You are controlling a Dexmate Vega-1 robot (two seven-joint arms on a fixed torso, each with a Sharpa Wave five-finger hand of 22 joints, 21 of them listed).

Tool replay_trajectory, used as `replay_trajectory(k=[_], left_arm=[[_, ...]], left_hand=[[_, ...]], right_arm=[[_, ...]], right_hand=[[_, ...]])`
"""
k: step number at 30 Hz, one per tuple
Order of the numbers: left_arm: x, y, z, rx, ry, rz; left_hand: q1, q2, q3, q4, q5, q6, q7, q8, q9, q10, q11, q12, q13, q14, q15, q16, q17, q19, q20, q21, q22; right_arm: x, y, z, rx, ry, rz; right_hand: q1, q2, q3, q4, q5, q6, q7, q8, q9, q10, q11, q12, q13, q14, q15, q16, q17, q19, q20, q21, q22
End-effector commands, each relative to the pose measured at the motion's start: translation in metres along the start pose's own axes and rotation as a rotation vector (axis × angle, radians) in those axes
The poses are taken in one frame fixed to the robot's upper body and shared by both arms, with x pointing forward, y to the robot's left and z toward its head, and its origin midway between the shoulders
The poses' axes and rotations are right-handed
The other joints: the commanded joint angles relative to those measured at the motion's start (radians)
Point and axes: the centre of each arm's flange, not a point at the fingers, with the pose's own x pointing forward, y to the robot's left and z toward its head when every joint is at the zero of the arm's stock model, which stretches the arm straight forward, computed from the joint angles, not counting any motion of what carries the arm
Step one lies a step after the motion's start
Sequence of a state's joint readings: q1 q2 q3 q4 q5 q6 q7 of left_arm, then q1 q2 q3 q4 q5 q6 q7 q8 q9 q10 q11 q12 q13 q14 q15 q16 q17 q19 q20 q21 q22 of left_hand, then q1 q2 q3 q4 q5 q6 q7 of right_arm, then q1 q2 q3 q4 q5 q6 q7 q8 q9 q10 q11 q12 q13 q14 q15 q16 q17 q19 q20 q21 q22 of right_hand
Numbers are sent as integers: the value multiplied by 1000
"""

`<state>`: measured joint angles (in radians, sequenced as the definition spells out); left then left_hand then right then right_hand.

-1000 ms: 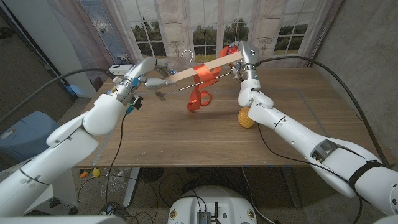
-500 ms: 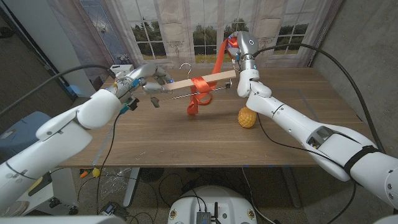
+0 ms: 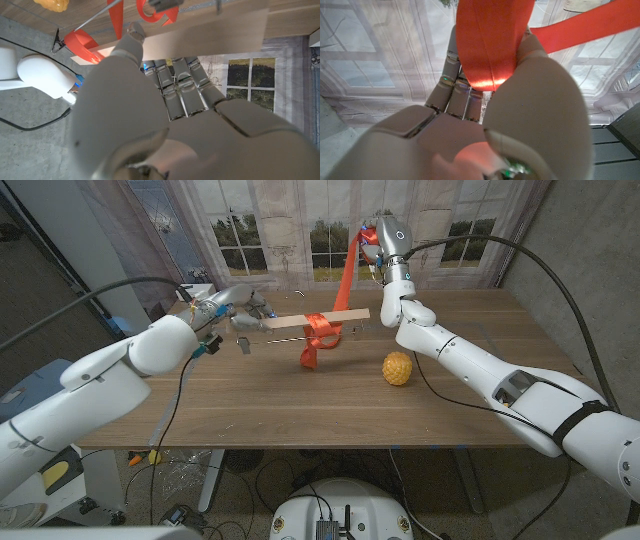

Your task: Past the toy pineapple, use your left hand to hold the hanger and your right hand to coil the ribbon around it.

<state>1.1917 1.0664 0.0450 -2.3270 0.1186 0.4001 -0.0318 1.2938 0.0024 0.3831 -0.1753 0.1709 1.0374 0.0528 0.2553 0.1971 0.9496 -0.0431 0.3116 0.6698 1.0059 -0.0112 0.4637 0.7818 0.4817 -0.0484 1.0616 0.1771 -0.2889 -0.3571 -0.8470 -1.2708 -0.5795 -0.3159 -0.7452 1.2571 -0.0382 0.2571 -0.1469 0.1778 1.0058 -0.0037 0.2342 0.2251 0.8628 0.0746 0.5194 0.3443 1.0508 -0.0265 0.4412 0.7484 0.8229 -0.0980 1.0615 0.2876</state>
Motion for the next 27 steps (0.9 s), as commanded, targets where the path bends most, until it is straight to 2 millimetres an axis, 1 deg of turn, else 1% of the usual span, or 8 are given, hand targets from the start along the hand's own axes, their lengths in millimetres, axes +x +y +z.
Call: replay_trajectory(k=[1,6,12,19,27], left_arm=[[16,3,-2,72,58,34],[26,3,-6,78,65,59],[38,3,-8,94,72,85],[48,2,-9,105,80,107],[62,-3,-14,94,76,112]], left_hand=[[125,136,21,14,4,20,14,6,89,11,1,-2,3,148,-219,-2,3,-4,-47,5,-1],[125,136,22,14,4,19,14,5,90,14,1,-3,3,148,-219,-3,5,-5,-47,6,-1],[125,136,22,14,4,21,13,4,90,15,0,-5,3,150,-219,-4,5,-6,-47,7,0],[125,136,23,15,4,20,14,3,92,16,2,-8,5,149,-219,-8,6,-8,-47,10,0],[125,136,24,14,4,23,11,3,93,18,-1,-9,8,152,-220,-9,8,-9,-47,13,0]], right_arm=[[-7,-22,24,29,-122,-81],[-23,-32,30,48,-151,-113],[-47,-47,28,66,-185,-145],[-80,-74,20,82,-197,-212],[-113,-104,17,91,-194,-306]], right_hand=[[183,168,3,3,4,37,30,1,4,55,-43,4,6,163,-202,-6,4,-5,-108,7,0],[184,168,3,3,4,38,30,0,4,55,-44,4,6,164,-202,-7,6,-5,-107,11,-3],[184,168,2,3,4,39,30,-1,4,56,-45,4,8,166,-202,-9,8,-7,-107,17,-7],[184,168,2,3,4,39,31,-2,4,58,-44,3,7,168,-202,-11,10,-9,-107,23,-11],[184,167,2,2,4,40,30,-3,5,59,-45,2,7,169,-202,-13,11,-11,-107,29,-15]])
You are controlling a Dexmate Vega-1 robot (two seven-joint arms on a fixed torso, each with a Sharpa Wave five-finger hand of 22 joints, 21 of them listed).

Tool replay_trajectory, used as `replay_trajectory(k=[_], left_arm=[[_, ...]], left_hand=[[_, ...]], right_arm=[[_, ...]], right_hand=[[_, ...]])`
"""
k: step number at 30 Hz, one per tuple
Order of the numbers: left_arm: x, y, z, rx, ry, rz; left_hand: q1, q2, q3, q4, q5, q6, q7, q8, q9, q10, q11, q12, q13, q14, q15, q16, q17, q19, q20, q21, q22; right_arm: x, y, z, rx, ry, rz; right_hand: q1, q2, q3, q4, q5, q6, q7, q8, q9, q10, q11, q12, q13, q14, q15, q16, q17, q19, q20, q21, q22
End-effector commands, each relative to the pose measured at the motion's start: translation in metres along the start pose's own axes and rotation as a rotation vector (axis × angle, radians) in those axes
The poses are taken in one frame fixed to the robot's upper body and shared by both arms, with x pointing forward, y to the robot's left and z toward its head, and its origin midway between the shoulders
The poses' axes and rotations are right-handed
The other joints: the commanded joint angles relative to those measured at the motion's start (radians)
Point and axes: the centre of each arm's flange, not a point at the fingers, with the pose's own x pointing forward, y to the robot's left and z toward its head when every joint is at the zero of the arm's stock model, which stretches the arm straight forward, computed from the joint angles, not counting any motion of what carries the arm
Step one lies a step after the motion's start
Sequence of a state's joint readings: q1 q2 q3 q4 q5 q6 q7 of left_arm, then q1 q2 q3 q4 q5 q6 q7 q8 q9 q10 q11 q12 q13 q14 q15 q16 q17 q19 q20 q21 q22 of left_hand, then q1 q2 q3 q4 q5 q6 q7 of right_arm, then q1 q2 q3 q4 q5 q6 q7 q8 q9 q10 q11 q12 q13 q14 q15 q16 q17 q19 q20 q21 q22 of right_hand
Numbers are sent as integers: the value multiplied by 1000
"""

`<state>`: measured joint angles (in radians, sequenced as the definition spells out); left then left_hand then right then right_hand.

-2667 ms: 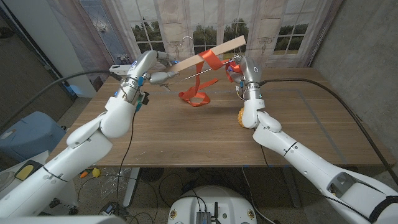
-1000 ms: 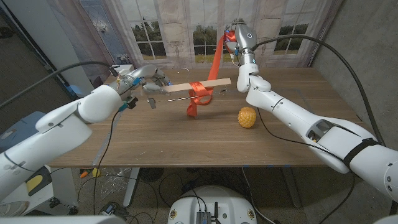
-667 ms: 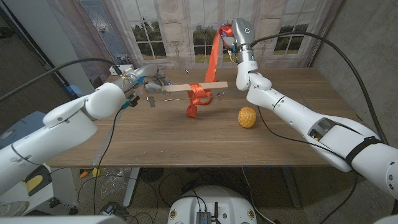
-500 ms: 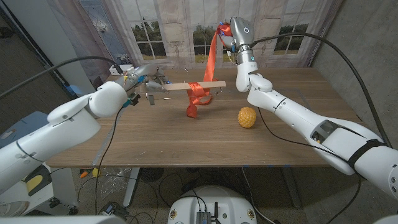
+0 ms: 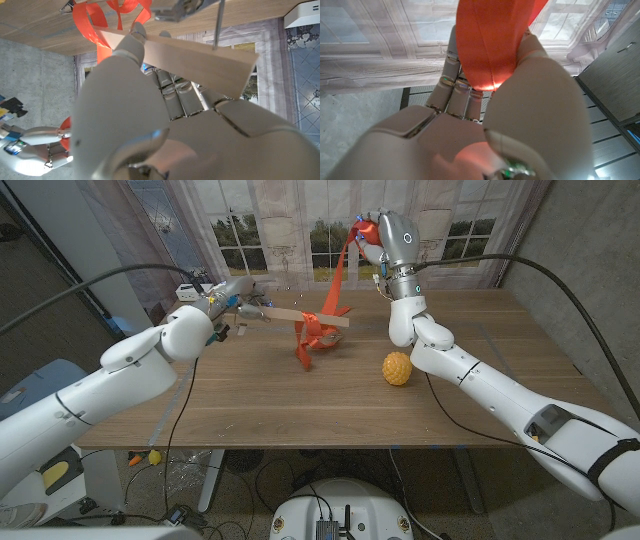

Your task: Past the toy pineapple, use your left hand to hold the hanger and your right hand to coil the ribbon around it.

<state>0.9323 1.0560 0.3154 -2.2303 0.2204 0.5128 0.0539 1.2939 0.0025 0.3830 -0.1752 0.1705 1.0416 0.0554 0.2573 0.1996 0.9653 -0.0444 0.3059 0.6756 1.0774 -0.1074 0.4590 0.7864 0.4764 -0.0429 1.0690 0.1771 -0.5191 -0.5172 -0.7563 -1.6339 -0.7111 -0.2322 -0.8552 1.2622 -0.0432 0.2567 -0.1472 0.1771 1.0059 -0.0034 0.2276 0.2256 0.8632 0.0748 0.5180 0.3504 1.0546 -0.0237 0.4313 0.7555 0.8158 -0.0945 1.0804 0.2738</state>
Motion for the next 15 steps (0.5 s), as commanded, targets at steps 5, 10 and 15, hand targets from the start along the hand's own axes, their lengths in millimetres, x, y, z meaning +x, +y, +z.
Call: replay_trajectory(k=[5,10,15], left_arm=[[29,-9,-1,9,-17,40],[34,-9,1,7,-41,88],[36,-7,1,-4,-72,183]], left_hand=[[125,135,24,14,4,19,9,0,90,1,3,-5,3,81,-123,-5,5,-4,-52,7,0],[125,136,24,14,4,20,9,-1,90,3,3,-6,3,83,-123,-6,5,-5,-53,9,1],[126,135,24,14,4,25,10,0,90,7,2,-7,3,86,-124,-6,7,-5,-53,11,1]], right_arm=[[-50,-66,10,-8,-21,-164],[-66,-79,10,-19,-2,-197],[-83,-89,13,-16,30,-234]], right_hand=[[179,172,2,3,4,40,29,3,4,58,-45,4,2,165,-205,-5,6,-5,-111,14,-4],[178,172,2,3,4,41,29,2,5,59,-45,3,3,167,-205,-7,7,-7,-111,19,-8],[178,172,1,3,4,42,28,1,5,61,-43,3,3,167,-205,-9,8,-9,-111,24,-11]])
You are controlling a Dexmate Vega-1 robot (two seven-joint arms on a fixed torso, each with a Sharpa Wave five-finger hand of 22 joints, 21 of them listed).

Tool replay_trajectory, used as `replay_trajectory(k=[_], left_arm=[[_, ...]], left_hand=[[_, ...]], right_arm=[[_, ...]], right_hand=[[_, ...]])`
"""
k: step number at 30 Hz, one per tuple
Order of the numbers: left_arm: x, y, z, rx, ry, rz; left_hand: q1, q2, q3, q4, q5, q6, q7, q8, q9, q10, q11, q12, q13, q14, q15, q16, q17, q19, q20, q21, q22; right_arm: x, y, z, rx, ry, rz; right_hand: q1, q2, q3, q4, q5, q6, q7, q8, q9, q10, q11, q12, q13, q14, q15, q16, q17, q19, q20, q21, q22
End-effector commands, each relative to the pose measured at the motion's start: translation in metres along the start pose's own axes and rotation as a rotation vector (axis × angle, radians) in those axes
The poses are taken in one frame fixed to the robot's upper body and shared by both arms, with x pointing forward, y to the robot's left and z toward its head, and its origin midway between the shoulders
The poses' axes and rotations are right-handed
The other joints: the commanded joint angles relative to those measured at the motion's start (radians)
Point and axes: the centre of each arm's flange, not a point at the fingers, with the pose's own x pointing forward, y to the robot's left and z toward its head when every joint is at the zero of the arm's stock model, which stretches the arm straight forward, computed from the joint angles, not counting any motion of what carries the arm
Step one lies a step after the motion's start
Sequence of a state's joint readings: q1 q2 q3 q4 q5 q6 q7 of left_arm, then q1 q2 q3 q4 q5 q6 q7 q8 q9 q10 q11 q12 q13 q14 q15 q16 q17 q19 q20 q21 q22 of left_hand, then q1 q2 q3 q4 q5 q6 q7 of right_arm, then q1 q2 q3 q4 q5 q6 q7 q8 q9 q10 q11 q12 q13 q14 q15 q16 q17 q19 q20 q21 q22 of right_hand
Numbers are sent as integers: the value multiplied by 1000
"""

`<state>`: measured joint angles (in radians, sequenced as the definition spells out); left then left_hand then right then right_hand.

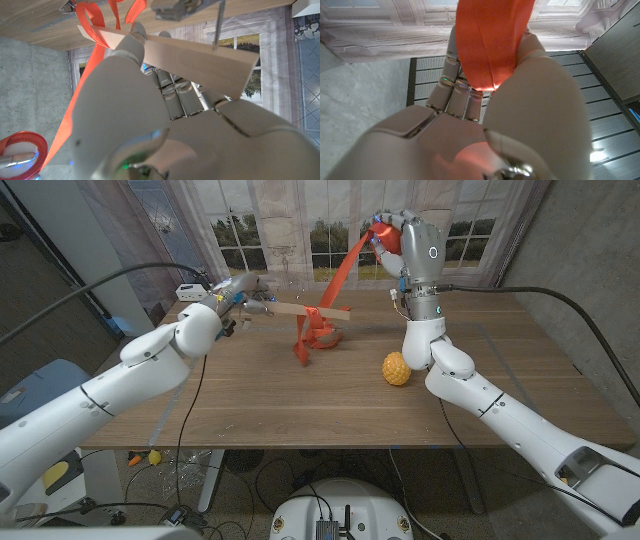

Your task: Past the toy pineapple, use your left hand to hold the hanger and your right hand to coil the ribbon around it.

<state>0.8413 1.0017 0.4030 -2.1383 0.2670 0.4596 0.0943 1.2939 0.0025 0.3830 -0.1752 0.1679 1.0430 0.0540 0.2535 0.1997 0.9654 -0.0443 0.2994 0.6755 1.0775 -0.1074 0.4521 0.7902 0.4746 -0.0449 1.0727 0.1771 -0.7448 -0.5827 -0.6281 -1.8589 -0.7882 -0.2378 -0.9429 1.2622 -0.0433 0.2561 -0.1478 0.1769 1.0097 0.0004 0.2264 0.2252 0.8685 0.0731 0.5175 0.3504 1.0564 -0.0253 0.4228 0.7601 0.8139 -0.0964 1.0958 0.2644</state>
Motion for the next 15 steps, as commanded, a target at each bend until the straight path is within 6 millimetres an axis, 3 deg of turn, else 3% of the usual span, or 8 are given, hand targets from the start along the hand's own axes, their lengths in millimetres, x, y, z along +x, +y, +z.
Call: replay_trajectory(k=[1,15], left_arm=[[14,-2,1,-15,-55,157],[23,-1,10,-66,-138,432]], left_hand=[[126,135,24,14,6,22,12,3,89,7,3,-1,3,86,-123,1,3,-3,-51,8,1],[125,133,24,14,6,30,10,2,88,12,-3,-4,3,90,-123,-2,6,-1,-52,16,2]], right_arm=[[-33,-40,6,-21,34,-112],[-92,-62,17,-33,156,-135]], right_hand=[[178,172,2,4,5,38,25,2,5,56,-42,3,3,165,-203,-1,4,-8,-109,9,-2],[179,171,2,4,4,38,23,0,6,55,-44,3,7,170,-204,-5,9,-12,-109,22,-11]])
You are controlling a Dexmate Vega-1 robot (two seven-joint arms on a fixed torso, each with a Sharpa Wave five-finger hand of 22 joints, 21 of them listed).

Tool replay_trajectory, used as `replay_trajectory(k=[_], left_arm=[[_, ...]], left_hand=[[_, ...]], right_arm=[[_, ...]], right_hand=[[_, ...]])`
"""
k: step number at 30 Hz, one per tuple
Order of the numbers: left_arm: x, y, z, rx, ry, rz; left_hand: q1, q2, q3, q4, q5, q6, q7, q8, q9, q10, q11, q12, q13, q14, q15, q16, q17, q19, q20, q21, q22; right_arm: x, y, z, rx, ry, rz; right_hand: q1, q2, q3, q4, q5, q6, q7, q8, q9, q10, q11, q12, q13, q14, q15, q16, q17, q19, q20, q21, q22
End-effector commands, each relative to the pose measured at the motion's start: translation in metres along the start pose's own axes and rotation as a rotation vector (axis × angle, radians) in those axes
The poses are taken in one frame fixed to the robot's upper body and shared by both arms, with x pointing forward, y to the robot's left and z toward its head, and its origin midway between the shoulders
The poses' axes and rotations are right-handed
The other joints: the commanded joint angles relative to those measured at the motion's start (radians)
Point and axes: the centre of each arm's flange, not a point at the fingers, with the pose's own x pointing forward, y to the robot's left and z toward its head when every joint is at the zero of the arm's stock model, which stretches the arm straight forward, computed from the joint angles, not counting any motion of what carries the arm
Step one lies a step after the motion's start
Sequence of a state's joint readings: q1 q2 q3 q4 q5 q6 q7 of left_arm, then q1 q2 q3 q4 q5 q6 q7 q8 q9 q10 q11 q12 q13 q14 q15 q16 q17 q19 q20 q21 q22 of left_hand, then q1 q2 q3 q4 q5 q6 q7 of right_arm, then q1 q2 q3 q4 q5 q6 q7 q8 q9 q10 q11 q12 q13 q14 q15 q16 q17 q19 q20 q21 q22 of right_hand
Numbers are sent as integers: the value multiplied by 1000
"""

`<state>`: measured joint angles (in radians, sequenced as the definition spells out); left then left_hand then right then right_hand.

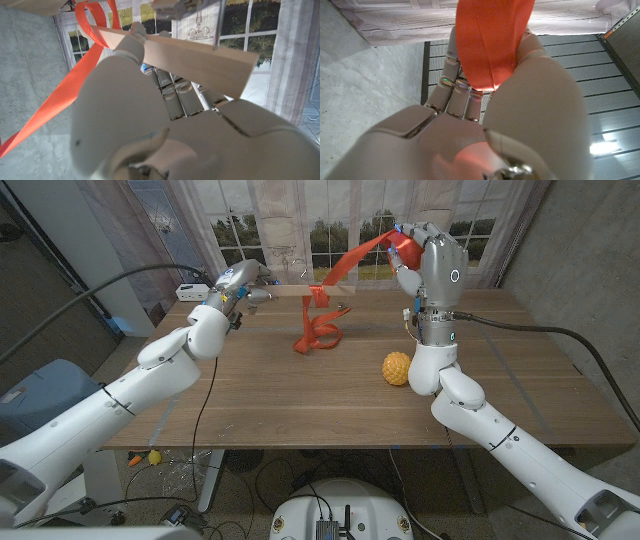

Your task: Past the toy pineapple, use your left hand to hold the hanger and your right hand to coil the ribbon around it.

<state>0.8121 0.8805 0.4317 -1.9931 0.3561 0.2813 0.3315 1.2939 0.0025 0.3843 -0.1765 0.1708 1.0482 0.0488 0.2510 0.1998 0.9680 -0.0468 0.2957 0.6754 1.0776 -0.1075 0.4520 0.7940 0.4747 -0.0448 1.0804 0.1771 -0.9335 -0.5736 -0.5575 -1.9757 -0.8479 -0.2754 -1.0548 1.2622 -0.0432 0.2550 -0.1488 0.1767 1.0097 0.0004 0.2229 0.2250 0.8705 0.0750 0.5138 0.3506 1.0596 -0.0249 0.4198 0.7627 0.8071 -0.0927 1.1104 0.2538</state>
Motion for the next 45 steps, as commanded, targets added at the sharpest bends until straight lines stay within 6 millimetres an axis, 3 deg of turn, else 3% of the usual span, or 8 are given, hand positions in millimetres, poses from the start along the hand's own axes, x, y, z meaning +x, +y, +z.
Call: replay_trajectory(k=[1,9,22,45], left_arm=[[8,-4,7,-40,-53,188],[17,0,15,-76,-78,210],[18,11,22,-169,-109,202],[13,22,32,-338,-159,121]], left_hand=[[125,133,23,15,3,25,14,4,88,9,1,-1,4,91,-123,-2,3,-2,-52,9,2],[123,132,22,16,3,26,13,2,87,12,1,-4,2,93,-124,-5,2,-2,-53,12,2],[122,131,22,16,4,28,12,-1,86,16,-1,-6,6,98,-123,-8,3,-4,-54,18,1],[121,130,23,16,4,27,14,-5,89,16,-1,-13,10,100,-123,-15,8,-9,-54,25,0]], right_arm=[[-47,-31,3,-24,108,-38],[-71,-32,-9,-38,213,2],[-103,-8,-27,4,366,120],[-121,45,-57,48,489,317]], right_hand=[[179,171,3,4,5,39,24,3,6,54,-46,6,7,167,-204,-2,6,-6,-113,8,-1],[179,171,3,5,5,40,24,2,7,52,-46,4,7,168,-204,-5,9,-10,-113,15,-7],[178,172,3,6,5,38,24,0,7,53,-47,3,8,169,-203,-10,13,-16,-113,26,-15],[178,173,3,6,5,40,26,-2,8,53,-46,0,11,172,-203,-17,19,-25,-112,45,-28]])
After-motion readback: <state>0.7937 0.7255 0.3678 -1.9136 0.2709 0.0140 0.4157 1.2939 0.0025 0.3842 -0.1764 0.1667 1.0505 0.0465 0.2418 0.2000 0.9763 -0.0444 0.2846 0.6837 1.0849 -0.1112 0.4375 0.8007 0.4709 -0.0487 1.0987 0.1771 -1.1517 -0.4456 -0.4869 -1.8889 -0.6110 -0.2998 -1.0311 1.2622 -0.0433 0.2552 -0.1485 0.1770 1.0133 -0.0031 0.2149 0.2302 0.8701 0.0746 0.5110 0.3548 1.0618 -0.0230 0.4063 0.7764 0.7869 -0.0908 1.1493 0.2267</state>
